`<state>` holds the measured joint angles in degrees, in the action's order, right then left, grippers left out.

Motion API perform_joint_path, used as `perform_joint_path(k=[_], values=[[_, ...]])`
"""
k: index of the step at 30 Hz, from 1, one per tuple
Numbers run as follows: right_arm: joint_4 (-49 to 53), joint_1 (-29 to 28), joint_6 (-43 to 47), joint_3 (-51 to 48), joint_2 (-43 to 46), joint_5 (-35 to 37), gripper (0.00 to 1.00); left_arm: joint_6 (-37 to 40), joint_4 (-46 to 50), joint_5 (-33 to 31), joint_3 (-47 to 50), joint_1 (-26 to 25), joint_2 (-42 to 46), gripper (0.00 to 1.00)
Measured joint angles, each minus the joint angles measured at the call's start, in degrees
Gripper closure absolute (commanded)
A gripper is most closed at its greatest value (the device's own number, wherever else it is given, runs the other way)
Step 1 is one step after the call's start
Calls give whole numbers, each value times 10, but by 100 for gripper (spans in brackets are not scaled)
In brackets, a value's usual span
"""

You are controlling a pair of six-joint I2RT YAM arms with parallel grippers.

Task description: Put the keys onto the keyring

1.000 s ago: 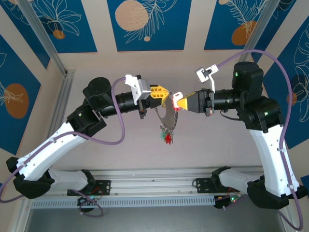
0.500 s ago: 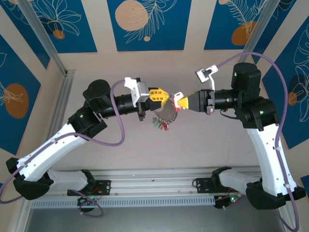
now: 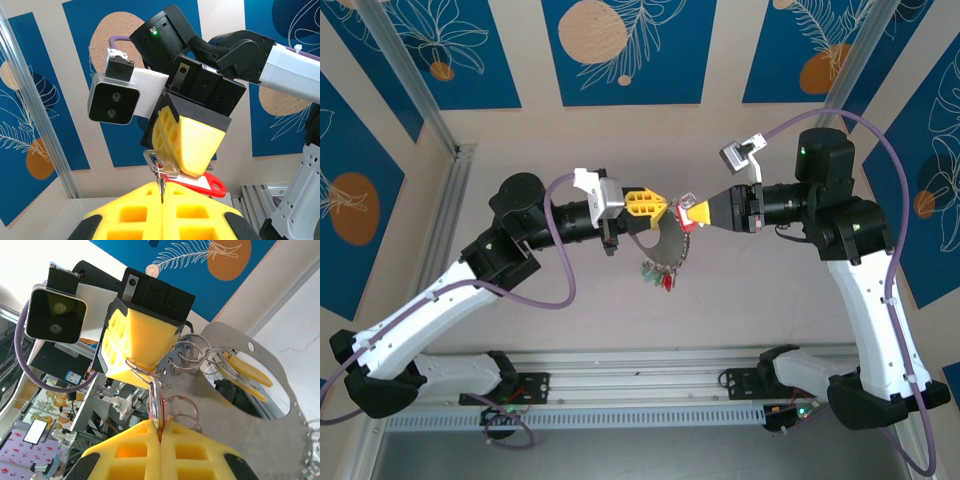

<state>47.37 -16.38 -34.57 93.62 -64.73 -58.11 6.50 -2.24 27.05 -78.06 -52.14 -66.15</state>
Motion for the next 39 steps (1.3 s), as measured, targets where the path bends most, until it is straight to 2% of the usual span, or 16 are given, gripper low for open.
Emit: perform_joint_path(k=[5, 9, 17, 19, 22, 26, 29, 34, 39], values=[[9, 0, 0, 0, -1, -2, 85, 0, -3, 7, 2, 0, 1, 100], [29, 5, 0, 2, -4, 20, 64, 0, -7, 15, 2, 2, 20, 100], [78, 4, 45, 71, -11, 80, 52, 5, -24, 35, -10, 2, 60, 100], [74, -10, 56, 94, -4, 88, 52, 9, -18, 40, -14, 2, 60, 100], [55, -53, 73, 122, 5, 94, 57, 9, 1, 48, -21, 3, 59, 100], [28, -151, 111, 148, 2, 122, 68, 9, 15, 50, -25, 3, 58, 100], [27, -229, 159, 162, -7, 165, 70, 1, 19, 49, -24, 3, 58, 100], [2, -317, 219, 139, -1, 254, 70, -15, 14, 49, -17, 3, 63, 100], [-6, -350, 258, 136, 7, 334, 65, -19, 14, 49, -17, 3, 64, 100]])
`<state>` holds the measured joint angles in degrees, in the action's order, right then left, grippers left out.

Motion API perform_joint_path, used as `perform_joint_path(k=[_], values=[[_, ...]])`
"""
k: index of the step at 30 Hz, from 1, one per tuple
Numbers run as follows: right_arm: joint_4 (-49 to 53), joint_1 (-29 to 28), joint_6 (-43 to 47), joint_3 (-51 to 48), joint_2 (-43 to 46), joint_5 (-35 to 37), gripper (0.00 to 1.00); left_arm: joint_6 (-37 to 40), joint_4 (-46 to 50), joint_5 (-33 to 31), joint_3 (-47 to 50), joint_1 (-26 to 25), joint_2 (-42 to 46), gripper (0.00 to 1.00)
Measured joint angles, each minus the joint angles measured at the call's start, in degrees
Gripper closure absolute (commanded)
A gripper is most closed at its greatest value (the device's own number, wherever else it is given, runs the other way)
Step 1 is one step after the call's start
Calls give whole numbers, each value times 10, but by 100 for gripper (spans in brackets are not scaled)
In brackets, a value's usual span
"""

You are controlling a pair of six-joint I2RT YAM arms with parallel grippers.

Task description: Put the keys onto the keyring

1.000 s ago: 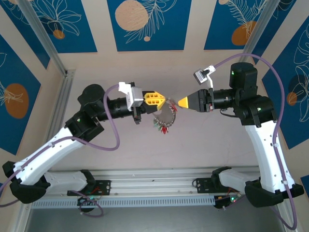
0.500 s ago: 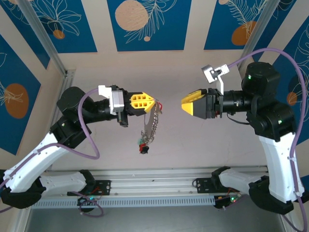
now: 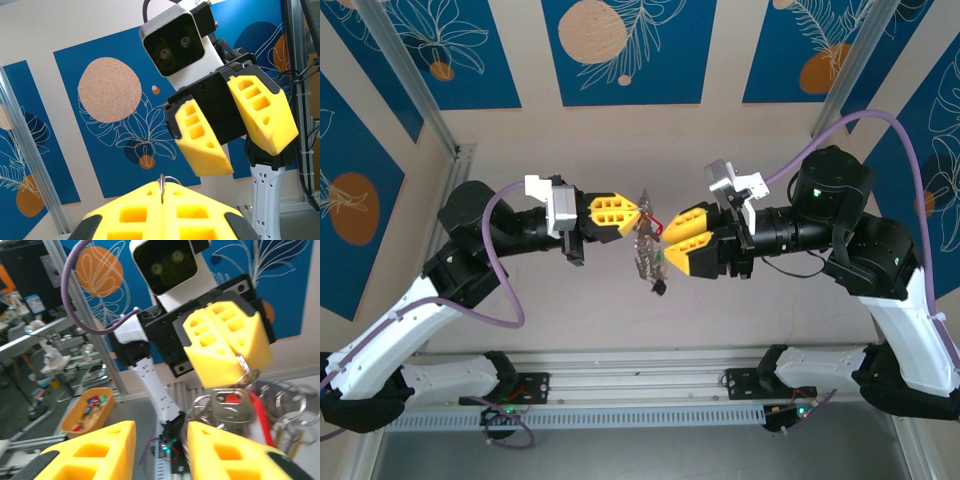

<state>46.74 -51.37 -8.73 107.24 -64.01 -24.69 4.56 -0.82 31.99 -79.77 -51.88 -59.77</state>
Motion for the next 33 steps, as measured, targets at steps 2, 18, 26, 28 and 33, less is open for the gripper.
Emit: perform_joint_path(k=[2, 18, 26, 28, 33], values=[[4, -13, 18, 7, -4, 28, 65, 0, 1, 0, 0, 0, 0, 100], [42, -53, 98, 46, -53, 130, 69, -2, 21, 17, -7, 1, -1, 100], [47, -52, 118, 53, -52, 134, 72, -2, 28, 52, -22, 1, -2, 100], [47, -49, 118, 53, -53, 139, 71, -4, 28, 57, -23, 1, -3, 100], [41, -39, 113, 53, -53, 128, 67, -10, 30, 64, -24, 1, -4, 100]])
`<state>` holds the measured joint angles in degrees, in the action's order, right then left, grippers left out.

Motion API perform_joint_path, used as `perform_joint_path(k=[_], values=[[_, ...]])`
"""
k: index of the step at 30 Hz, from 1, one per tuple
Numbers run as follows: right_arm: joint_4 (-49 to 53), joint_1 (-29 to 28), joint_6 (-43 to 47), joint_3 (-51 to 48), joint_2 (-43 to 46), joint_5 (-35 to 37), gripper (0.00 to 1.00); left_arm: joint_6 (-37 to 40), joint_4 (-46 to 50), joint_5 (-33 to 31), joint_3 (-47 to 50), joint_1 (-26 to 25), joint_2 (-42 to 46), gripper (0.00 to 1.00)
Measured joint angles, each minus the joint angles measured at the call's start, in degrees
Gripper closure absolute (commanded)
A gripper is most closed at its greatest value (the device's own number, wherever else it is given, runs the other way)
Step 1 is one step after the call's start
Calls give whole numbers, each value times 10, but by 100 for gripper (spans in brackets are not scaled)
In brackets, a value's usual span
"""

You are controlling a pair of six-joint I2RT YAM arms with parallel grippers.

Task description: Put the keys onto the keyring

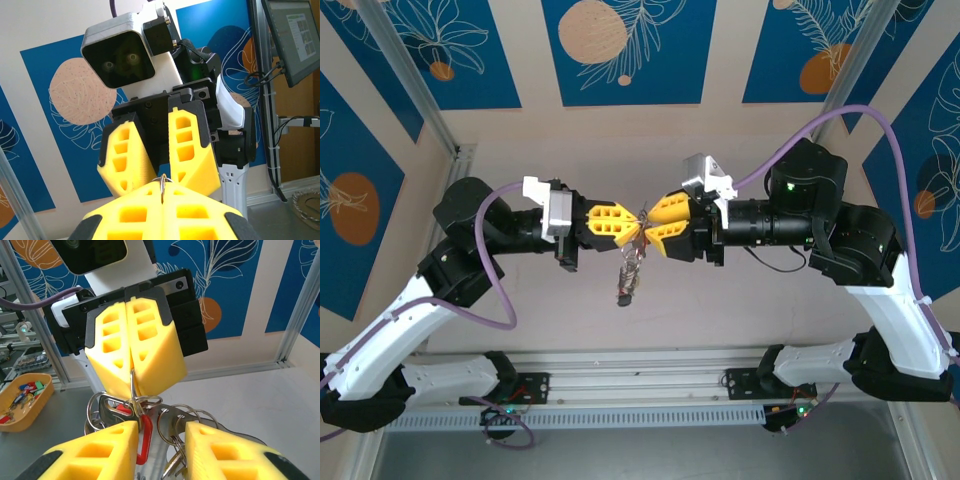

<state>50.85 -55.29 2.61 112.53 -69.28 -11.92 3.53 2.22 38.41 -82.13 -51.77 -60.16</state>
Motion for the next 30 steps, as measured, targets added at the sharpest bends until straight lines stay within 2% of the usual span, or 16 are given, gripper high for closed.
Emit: perform_joint_path(k=[8, 23, 27, 30], values=[[-14, 0, -11, 0, 0, -43, 70, 0, 0, 1, 0, 0, 0, 100], [-25, 0, -26, -38, 2, -75, 70, -2, 7, 6, -10, 0, -7, 100], [-30, 1, -29, -45, 3, -85, 76, -2, 4, 6, -10, 0, -7, 100], [-33, 3, -31, -50, 4, -94, 77, -2, 4, 6, -11, 0, -7, 100]])
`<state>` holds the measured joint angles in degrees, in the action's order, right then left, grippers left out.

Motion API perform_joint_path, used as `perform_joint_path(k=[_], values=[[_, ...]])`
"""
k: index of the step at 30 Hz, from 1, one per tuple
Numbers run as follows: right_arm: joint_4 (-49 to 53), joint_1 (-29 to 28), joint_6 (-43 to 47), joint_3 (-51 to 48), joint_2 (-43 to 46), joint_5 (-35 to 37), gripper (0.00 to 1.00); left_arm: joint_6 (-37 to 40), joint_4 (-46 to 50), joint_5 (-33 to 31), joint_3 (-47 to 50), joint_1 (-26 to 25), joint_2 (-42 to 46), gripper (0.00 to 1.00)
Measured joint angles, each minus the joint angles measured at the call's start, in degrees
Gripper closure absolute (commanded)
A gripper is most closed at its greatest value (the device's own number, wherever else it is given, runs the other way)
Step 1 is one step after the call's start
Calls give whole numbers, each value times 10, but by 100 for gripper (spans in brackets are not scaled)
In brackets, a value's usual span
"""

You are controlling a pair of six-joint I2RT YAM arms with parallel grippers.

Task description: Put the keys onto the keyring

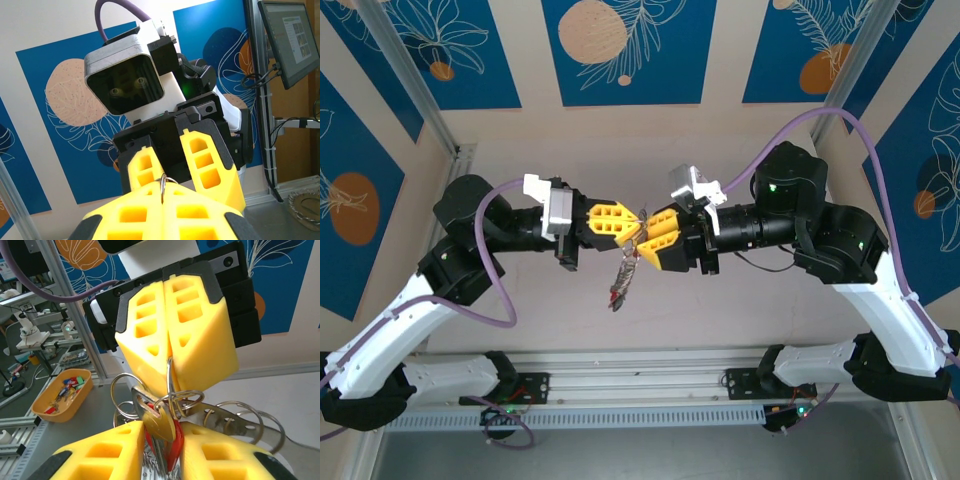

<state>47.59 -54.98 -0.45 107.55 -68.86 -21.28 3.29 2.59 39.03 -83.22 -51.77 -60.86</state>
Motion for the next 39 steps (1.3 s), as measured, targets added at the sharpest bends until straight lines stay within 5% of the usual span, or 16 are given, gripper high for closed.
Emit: perform_joint_path(k=[13, 27, 39], values=[[-9, 14, -15, -25, 21, -15, 100, 0, 0, 0, 0, 0, 0, 100], [-13, 52, -43, -42, 38, -24, 100, 2, 4, -2, 0, 0, 0, 100], [7, 159, -112, -38, 11, -137, 100, 3, 19, -33, 7, 7, -1, 100]])
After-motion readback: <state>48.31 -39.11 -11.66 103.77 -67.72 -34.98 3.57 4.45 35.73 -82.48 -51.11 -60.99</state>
